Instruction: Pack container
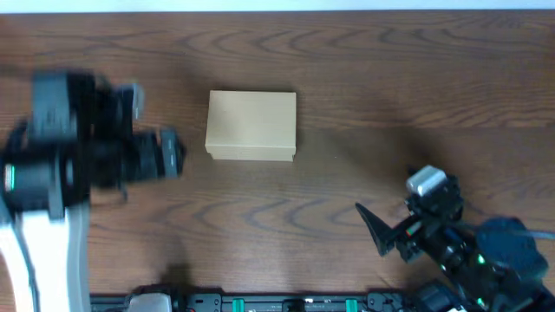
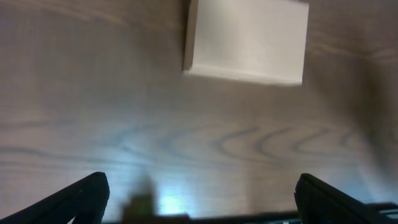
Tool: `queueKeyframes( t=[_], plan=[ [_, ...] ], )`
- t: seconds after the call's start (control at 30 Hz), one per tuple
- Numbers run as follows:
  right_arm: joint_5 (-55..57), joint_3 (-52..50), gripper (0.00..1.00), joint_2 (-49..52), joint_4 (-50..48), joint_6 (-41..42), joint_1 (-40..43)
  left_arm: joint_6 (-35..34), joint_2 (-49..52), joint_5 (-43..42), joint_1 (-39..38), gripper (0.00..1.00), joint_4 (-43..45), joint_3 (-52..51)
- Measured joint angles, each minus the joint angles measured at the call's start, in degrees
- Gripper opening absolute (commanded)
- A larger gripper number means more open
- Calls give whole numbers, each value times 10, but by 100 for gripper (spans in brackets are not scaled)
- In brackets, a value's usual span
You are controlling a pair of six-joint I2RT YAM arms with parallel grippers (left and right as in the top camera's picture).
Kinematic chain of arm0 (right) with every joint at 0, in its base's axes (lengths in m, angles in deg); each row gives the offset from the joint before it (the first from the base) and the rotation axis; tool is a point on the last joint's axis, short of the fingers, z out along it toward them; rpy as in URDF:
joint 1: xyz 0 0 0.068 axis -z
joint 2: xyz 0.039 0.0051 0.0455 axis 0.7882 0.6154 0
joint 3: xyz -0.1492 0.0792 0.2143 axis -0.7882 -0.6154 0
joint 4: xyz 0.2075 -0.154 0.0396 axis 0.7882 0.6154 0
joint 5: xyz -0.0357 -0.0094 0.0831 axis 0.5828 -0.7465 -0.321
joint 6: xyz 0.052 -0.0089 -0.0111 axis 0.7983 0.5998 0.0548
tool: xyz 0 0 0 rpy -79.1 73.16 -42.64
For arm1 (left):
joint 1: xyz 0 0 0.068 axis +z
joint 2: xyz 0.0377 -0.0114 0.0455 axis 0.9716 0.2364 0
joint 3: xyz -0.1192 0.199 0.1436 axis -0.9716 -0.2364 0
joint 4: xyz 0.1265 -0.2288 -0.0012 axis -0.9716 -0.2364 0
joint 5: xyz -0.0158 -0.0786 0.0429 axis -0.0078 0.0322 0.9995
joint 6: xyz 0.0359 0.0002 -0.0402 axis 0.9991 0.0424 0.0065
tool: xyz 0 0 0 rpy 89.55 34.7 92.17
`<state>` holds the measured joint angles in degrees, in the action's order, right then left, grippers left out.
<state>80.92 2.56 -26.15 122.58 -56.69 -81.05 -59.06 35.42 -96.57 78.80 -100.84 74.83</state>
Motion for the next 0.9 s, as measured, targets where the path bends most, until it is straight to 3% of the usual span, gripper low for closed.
queueKeyframes(
  t=[0.3,0.53,0.77,0.9],
  plan=[
    [0,-7,99,-10,48,-1,0,-28,-284,0,0,95,21,-162],
    [0,-8,99,-10,118,-2,0,-87,-467,14,0,95,39,-238],
    [0,-8,99,-10,170,-2,0,-125,-554,80,0,95,26,-250],
    [0,-8,99,-10,188,-2,0,-127,-562,109,0,95,61,-253]
  ],
)
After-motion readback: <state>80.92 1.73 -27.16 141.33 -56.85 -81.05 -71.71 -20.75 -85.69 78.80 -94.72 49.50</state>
